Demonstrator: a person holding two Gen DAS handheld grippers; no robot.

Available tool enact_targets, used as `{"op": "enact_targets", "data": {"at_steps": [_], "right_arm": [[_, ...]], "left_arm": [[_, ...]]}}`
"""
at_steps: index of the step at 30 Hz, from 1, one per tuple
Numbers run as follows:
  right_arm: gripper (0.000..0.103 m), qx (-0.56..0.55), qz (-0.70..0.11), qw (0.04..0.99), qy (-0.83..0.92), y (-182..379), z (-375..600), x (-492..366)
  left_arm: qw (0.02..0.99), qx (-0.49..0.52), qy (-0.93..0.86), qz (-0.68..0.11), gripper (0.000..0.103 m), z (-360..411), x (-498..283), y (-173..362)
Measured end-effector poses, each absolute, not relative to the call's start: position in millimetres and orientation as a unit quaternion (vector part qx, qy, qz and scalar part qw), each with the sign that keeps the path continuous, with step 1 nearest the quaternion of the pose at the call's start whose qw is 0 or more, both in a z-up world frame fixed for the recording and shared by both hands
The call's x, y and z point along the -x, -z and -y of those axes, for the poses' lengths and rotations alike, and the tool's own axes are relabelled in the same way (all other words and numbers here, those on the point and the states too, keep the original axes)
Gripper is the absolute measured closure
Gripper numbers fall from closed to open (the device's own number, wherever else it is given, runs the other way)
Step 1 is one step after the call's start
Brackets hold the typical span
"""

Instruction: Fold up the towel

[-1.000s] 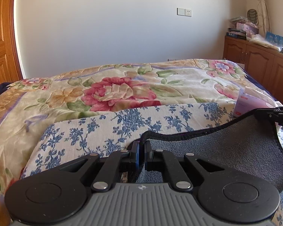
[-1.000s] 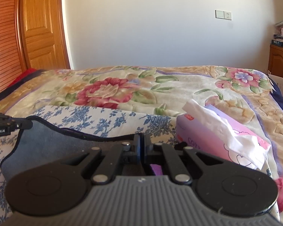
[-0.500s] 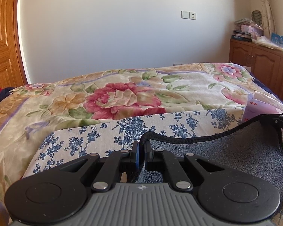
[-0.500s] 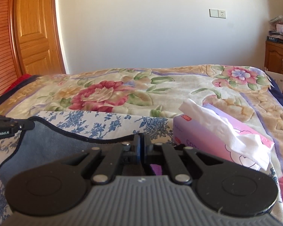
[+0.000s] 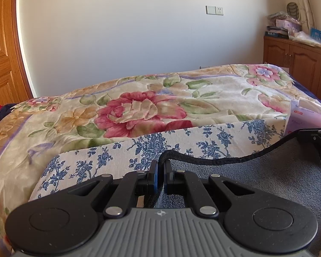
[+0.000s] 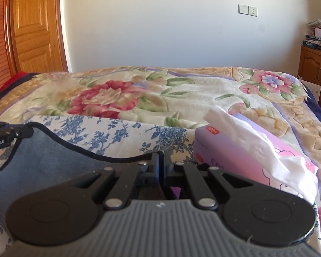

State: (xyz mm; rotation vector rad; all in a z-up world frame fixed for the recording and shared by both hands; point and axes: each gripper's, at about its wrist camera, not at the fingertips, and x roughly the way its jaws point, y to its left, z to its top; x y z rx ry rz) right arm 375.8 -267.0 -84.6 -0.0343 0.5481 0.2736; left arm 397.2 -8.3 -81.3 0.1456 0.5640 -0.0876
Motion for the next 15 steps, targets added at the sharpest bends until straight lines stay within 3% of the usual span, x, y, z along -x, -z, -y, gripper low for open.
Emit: {"op": "enact_targets", "data": {"at_steps": [13,14,15], "right_arm": [[0.097,0.028,-0.294,0.947,-0.123,92.9,265.9,-380.8],[0.091,0.03,-0.294,0.948,-0.121,92.4,265.6,-380.1],[0.086,0.029,-0.293,0.948,-0.121,91.7,265.7,-379.1]], "left_arm": [[0.948,-0.074,0.042,-0.307,0.095,8.9,-408.4,101.4],[0.948,-0.073,0.041,-0.307,0.092,9.0,-408.6,101.2],[0.948,-0.072,0.042,-0.308,0.082,9.0,-408.9,100.8]]}}
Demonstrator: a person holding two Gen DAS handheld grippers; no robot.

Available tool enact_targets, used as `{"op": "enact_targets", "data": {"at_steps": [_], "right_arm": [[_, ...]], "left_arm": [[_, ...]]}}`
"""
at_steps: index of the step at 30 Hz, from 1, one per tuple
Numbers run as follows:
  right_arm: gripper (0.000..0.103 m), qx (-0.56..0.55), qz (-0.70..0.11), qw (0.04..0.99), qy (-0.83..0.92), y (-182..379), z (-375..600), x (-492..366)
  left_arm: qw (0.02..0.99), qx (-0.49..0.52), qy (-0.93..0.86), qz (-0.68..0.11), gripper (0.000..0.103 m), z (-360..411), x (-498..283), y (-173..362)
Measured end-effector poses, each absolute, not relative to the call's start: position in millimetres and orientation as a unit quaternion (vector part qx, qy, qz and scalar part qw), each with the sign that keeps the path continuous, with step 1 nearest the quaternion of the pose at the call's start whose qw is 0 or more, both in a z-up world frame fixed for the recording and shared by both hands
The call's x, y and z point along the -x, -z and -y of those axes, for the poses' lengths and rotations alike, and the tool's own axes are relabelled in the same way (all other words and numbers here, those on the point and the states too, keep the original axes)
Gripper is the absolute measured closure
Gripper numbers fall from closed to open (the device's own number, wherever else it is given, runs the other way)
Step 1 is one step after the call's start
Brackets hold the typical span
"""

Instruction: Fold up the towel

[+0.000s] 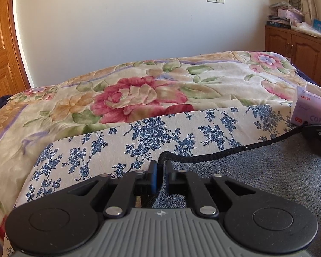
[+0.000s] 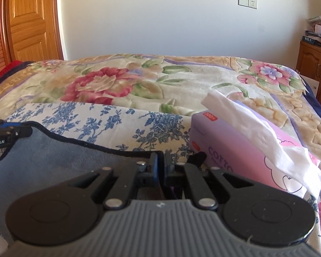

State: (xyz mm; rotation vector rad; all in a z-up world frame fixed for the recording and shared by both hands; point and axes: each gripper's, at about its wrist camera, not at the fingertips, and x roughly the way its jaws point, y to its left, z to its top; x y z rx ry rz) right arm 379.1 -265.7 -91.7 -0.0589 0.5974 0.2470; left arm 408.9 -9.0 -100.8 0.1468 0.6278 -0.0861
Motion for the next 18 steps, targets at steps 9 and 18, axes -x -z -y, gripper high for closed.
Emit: {"op": "enact_targets", "data": {"at_steps": [9,18], "right_arm": [[0.054,0.021,-0.292,0.948,-0.127,73.8,265.1,-354.5],[0.054,0.01,-0.28,0.951,-0.132,33.7,259.8,-317.0]], "left_arm": [[0.95,-0.065,0.049,-0.301,0.043,10.6,-395.8,82.2],[0.954,-0.07,0.063,-0.286,0.039,19.2,-359.4,42.2]]}}
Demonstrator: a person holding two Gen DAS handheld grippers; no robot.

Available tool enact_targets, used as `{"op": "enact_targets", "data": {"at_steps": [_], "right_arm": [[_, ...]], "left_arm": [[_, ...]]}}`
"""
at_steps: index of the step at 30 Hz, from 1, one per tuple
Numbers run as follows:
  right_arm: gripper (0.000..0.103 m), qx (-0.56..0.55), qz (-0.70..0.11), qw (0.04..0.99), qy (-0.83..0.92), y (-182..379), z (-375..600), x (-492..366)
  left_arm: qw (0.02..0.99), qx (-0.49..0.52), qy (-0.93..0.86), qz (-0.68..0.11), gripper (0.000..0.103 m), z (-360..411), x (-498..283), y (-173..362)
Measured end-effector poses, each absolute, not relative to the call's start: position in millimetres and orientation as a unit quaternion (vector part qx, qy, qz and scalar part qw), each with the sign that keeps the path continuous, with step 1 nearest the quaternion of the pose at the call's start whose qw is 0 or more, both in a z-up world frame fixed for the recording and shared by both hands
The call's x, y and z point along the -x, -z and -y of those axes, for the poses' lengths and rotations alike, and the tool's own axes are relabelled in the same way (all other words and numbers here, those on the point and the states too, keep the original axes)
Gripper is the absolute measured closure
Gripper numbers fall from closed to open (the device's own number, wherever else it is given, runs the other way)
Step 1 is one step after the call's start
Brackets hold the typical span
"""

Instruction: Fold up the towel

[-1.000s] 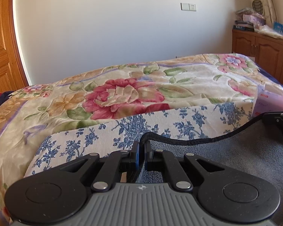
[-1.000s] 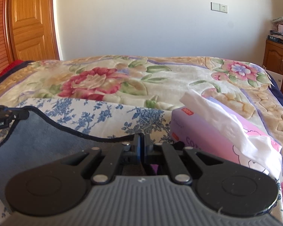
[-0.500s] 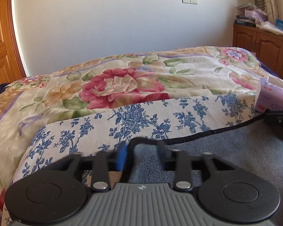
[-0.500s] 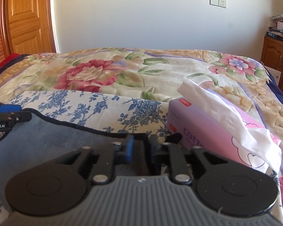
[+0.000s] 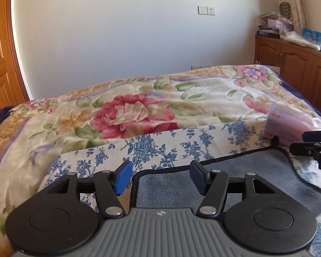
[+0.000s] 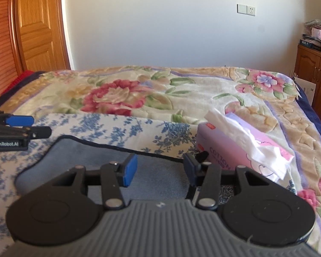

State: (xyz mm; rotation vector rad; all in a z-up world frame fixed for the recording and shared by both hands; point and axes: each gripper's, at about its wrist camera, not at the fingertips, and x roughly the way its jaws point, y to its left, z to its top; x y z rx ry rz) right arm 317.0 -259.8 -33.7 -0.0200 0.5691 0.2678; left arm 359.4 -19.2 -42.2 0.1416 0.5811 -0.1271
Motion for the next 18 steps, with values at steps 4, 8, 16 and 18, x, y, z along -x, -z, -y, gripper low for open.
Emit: {"op": "enact_targets", "data": {"at_steps": [4,8,16,18], "right_arm": [[0.054,0.006,-0.274,0.952,-0.133,17.6,258.1,-300.8],[0.054,0.01,-0.268,0.955,-0.131,4.4,256.5,-285.1],[0.054,0.004,-0.263,0.957,-0.124,-4.7,257.5,-254.9],[0.053,0.006,-0.264,0.957,-0.124,-5.8,256.7,-248.0]], "left_arm": [[0.955,-0.07,0.061,-0.283,0.036,19.6,-343.4,25.1],[0.955,-0.061,0.059,-0.283,0.034,16.4,-327.6,10.4],[0.957,-0.059,0.052,-0.278,0.021,12.8,-298.3,-8.9],[0.958,-0.063,0.051,-0.276,0.019,13.1,-291.3,-13.1]]}}
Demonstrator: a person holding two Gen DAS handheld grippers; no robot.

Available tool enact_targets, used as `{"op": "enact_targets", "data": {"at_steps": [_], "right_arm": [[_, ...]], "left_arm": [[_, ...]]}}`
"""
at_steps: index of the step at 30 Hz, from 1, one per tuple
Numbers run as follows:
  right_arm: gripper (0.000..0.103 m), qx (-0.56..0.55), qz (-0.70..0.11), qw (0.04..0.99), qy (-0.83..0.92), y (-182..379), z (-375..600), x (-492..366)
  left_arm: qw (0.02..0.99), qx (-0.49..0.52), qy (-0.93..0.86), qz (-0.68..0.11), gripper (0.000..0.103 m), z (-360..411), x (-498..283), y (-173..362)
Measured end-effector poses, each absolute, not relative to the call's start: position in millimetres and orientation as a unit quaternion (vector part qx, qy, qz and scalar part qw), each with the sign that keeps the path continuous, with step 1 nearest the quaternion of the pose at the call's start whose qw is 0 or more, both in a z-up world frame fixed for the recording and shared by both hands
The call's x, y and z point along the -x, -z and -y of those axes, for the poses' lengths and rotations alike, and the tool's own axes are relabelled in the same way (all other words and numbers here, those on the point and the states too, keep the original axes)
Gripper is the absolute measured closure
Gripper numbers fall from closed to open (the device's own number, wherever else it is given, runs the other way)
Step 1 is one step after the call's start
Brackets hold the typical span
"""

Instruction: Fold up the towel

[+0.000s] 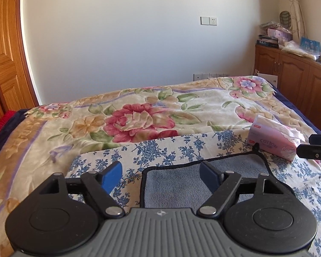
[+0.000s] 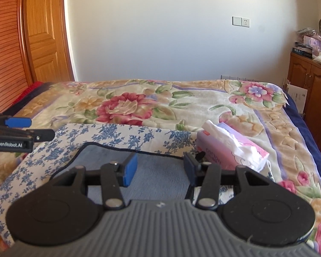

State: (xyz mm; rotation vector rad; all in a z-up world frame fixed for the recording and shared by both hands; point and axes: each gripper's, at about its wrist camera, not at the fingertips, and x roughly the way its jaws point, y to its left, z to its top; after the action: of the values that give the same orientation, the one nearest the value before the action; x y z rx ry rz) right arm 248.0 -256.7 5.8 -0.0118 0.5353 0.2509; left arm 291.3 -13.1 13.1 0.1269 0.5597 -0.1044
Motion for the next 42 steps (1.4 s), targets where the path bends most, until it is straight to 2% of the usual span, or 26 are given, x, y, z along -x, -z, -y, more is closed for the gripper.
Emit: {"op": "enact_targets", "data": {"at_steps": [4,7,9,11,24,42], "right_arm": [[0.046,0.007,-0.258,0.958,-0.122,-10.0,255.2,-236.0],[0.029,0.007,-0.253,0.96,-0.12,-11.7,254.0,-228.9],[0.006,0.009,-0.247,0.962,-0.118,-11.9,252.7,-223.6],[0.0,0.011,-0.242,0.963,-0.12,-10.7,251.2,-219.3],[0.0,0.016,-0.259,0.96,-0.107,0.4,245.4,-196.8],[0.0,-0.001,-0.247,0.964,-0.1,-17.8,246.5,-147.5]], "left_arm": [[0.959,-0.064,0.052,-0.27,0.012,15.1,-276.8,-21.2],[0.961,-0.065,0.053,-0.264,0.005,18.3,-267.3,-25.8],[0.962,-0.065,0.055,-0.259,0.003,20.0,-261.4,-28.1],[0.963,-0.068,0.056,-0.255,0.001,21.6,-256.4,-30.0],[0.967,-0.053,0.05,-0.244,0.0,18.7,-222.4,-31.4],[0.967,-0.061,0.055,-0.24,0.0,22.5,-159.8,-35.2]]}}
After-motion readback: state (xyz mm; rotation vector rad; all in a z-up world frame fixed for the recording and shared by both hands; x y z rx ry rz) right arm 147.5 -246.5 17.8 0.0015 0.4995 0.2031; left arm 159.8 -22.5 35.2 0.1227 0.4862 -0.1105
